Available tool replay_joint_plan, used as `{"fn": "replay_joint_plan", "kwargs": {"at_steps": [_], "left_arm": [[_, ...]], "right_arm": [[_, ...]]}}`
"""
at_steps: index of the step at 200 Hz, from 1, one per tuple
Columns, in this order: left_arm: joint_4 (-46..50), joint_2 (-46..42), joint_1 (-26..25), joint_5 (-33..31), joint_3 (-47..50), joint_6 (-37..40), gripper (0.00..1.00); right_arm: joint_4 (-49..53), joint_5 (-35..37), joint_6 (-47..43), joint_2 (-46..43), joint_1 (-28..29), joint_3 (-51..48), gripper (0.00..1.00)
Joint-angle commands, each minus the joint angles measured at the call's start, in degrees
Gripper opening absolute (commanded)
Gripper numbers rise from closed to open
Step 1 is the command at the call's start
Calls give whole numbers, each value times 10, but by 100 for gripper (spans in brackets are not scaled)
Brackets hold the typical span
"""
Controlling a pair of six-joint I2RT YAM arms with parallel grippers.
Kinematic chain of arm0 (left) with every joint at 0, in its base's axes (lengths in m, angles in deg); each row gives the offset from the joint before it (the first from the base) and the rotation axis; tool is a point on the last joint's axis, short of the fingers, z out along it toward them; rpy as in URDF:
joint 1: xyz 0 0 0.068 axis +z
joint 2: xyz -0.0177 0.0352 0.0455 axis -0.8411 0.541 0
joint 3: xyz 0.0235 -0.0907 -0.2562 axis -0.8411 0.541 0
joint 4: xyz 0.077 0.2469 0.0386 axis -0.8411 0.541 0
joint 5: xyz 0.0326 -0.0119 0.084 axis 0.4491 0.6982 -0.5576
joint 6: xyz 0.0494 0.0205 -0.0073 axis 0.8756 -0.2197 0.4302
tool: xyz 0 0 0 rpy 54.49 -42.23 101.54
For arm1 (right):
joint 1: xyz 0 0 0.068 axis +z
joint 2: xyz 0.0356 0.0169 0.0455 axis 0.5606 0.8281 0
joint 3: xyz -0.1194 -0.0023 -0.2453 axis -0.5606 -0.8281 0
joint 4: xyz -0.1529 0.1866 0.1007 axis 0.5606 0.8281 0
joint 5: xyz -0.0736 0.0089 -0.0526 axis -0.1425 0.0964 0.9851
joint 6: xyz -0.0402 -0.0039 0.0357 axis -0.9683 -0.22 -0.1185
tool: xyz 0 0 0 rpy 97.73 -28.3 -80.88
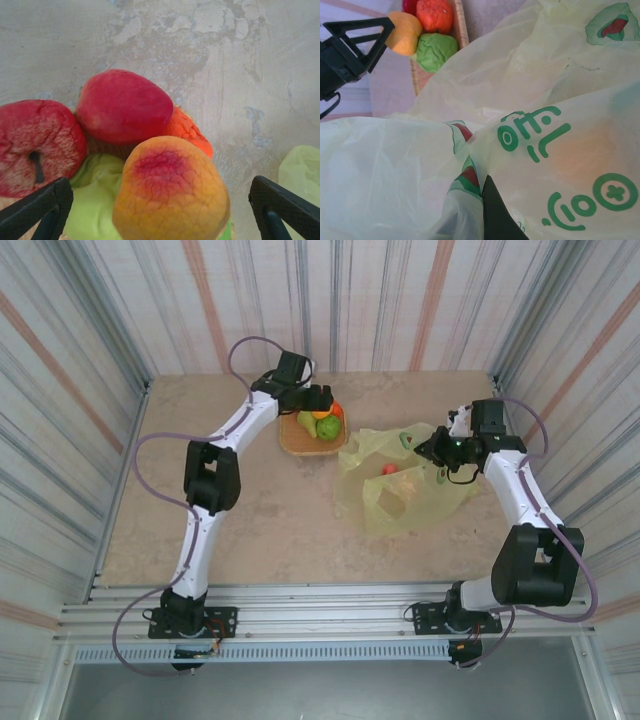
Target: Place the fruits into the plastic bag
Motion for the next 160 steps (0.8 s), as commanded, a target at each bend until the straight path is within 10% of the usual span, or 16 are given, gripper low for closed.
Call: {"fn": "replay_joint_plan", "kwargs": {"at_steps": [1, 160], "left_arm": [[25, 25, -1, 33, -37, 3, 92], [24, 17, 6, 72, -50, -9, 57]], "right_arm": [[0, -10, -7, 6, -3, 18, 0], [-1, -17, 0, 2, -3, 18, 0]]}}
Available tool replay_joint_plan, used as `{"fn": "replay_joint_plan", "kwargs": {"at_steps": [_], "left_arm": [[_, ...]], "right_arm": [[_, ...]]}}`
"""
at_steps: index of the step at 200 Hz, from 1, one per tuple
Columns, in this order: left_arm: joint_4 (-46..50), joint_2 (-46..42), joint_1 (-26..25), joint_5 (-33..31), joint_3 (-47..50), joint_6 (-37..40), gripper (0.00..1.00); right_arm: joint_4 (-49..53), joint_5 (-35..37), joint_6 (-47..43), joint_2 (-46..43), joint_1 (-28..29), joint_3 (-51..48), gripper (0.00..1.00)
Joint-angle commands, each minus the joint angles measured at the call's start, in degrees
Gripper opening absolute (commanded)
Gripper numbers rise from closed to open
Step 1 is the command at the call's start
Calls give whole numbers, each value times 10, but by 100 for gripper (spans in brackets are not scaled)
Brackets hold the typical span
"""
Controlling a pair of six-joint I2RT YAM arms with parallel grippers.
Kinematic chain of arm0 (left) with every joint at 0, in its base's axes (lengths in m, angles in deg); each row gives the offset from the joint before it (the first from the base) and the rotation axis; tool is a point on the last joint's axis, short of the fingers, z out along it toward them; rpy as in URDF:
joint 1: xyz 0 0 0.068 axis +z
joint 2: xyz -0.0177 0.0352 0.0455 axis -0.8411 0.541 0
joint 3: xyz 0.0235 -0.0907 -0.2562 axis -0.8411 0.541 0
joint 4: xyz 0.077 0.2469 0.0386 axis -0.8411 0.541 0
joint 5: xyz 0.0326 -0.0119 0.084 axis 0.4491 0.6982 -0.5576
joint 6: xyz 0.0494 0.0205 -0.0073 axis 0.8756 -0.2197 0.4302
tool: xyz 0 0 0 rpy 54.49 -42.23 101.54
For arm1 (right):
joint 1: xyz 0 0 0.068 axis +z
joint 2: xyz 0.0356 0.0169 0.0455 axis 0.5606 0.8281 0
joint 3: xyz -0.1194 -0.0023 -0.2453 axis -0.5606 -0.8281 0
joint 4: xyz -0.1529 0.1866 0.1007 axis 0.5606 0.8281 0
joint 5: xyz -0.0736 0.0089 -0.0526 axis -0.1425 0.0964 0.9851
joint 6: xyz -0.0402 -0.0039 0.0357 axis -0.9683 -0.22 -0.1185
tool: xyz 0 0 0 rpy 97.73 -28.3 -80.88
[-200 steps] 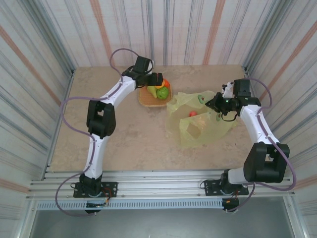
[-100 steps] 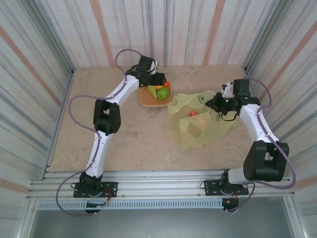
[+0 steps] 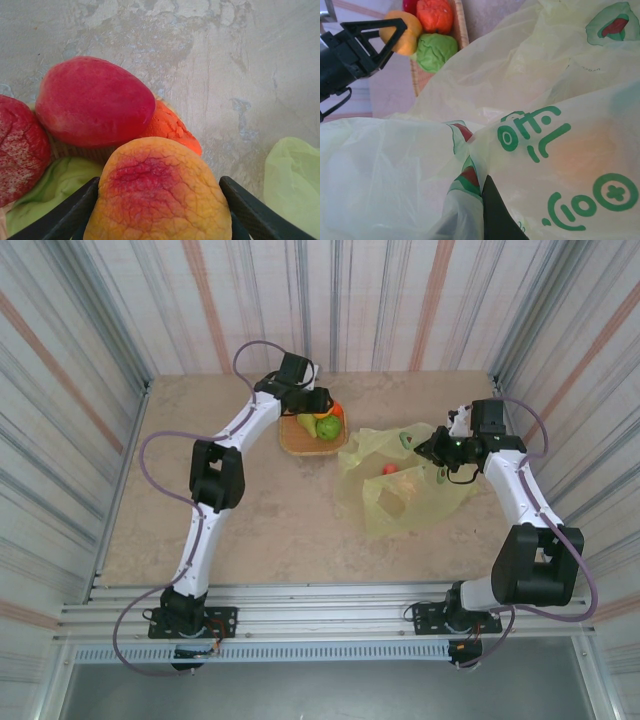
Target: Place the fruits into the plastic bag
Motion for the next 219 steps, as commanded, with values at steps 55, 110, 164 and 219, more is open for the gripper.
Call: {"fn": "replay_joint_plan", "kwargs": {"at_steps": [55, 110, 164, 219], "left_arm": [[-12, -143, 4, 28, 95, -6, 56], [-142, -432, -1, 32, 469, -51, 54], [-206, -681, -128, -9, 774, -79, 53], [-305, -625, -297, -71, 811, -90, 51]], "right_arm": [[2, -11, 2, 0, -3, 21, 0], [-30, -19, 40, -17, -1, -3, 0], [-42, 2, 60, -43, 3, -26, 0], [-45, 11, 73, -57, 14, -24, 0]]}}
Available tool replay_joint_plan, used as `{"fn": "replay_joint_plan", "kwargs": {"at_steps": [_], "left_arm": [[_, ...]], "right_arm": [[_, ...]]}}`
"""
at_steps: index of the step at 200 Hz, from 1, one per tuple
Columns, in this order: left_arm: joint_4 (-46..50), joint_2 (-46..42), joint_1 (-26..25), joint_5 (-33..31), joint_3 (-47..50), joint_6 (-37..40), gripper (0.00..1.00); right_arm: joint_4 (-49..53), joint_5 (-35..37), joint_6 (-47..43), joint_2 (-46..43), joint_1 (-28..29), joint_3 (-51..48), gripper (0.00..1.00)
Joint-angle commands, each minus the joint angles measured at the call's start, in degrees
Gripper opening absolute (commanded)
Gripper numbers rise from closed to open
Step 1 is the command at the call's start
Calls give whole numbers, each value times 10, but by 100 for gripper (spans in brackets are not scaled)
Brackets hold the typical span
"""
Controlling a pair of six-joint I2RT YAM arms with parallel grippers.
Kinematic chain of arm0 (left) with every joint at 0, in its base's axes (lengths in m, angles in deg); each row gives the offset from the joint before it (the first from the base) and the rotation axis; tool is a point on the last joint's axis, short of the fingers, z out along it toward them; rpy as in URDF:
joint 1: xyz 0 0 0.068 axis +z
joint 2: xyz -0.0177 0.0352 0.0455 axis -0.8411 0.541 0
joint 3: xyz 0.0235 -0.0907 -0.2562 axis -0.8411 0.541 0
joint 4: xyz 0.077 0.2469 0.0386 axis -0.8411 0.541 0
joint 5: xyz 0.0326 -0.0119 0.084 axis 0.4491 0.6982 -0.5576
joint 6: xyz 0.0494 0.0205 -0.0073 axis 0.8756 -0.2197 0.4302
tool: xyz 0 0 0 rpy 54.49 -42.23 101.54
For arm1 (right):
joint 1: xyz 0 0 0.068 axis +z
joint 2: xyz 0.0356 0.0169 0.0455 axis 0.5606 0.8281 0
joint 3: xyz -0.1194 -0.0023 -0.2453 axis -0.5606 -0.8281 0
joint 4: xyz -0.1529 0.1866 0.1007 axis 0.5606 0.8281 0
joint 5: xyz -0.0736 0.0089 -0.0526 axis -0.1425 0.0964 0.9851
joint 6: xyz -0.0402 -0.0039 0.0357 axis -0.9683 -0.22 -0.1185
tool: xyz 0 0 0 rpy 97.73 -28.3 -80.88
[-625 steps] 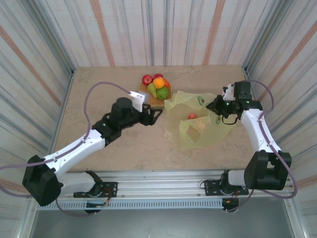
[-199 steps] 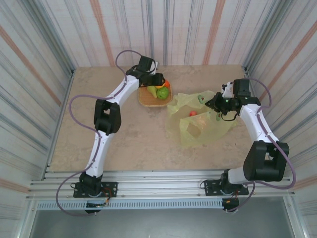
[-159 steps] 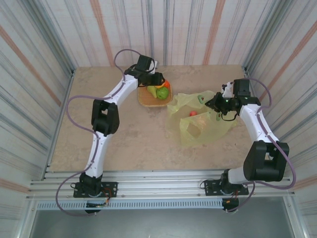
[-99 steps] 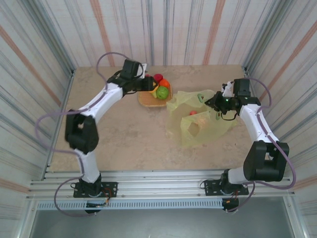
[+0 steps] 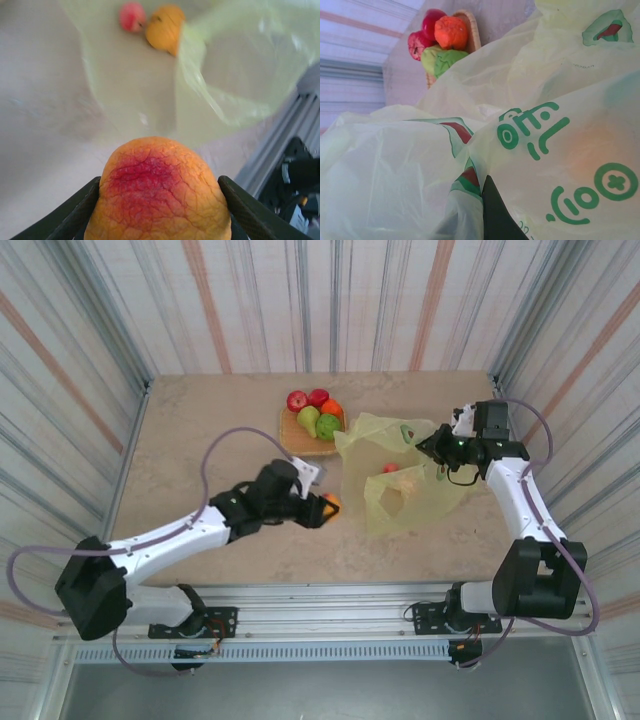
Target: Place the fruits into the plastic bag
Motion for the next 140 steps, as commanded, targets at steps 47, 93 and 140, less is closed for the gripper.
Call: {"fn": "replay_joint_plan", "kwargs": {"at_steps": [47, 93, 140], "left_arm": [[-97, 163, -26, -93, -105, -28, 49], [-116, 221, 3, -116, -138, -53, 47], [-129, 307, -3, -163, -225, -71, 50]], "right_arm": [[10, 9, 7, -21, 28, -3, 0], [22, 19, -11, -30, 29, -5, 0], [10, 15, 1, -24, 42, -15, 0]]}}
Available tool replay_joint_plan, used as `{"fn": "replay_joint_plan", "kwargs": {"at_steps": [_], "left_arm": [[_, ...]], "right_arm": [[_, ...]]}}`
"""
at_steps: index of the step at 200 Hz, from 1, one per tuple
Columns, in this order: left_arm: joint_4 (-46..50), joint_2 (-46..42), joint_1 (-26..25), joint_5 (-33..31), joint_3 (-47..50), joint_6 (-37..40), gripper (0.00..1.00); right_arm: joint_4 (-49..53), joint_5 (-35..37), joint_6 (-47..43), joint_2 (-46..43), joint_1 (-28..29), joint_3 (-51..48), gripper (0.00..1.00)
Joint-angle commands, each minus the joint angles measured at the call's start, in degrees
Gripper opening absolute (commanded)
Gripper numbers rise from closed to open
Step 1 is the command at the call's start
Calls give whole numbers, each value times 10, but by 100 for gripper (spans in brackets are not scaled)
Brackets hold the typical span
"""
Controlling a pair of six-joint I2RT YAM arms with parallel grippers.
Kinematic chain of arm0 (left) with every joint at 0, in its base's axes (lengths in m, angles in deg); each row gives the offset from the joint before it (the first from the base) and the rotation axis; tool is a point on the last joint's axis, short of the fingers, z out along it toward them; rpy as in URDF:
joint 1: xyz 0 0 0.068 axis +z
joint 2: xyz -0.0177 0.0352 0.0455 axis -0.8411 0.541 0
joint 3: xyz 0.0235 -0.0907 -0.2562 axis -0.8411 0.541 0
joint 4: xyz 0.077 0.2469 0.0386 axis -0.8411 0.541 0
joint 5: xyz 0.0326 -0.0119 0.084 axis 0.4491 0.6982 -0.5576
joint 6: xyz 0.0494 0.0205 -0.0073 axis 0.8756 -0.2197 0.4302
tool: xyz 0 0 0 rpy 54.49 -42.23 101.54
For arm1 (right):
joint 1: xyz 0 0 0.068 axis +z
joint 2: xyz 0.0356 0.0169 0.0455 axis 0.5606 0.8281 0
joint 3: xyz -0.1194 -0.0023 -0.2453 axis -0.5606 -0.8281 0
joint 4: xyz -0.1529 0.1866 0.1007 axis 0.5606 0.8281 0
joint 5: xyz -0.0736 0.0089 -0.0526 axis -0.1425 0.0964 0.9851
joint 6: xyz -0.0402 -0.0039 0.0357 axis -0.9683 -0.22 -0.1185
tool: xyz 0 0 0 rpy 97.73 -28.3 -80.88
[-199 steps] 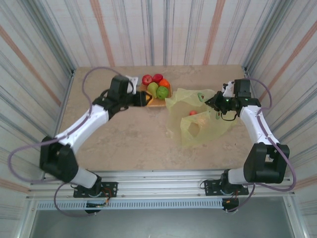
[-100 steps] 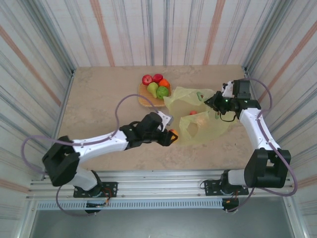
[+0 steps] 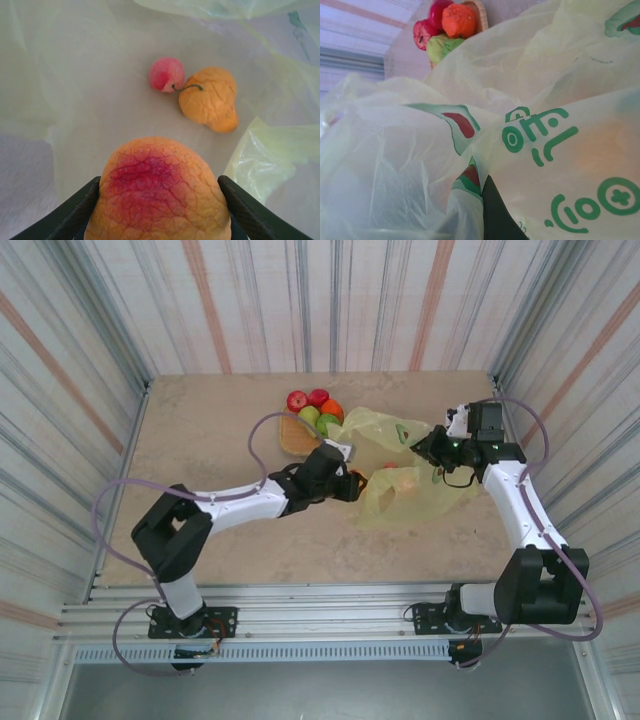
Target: Place the fruits into the plastic bag
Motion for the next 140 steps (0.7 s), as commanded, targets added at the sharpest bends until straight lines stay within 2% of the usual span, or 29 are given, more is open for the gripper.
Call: {"fn": "replay_joint_plan", "kwargs": {"at_steps": [1, 22, 52, 90, 140], "left_arm": [[-20, 36, -10, -57, -57, -19, 51], [-43, 64, -24, -102, -87, -12, 52], [-61, 89, -20, -127, -105, -30, 54], [-72, 111, -5, -135, -125, -30, 54], [-80, 197, -8, -128, -210, -29, 63]], "right_arm": [[1, 2, -1, -6, 14, -10, 0], [-19, -5, 19, -10, 24, -21, 0], [-16, -13, 11, -15, 22, -25, 0], [7, -34, -28, -10, 22, -20, 0], [-13, -65, -4, 8, 22, -4, 0]]}}
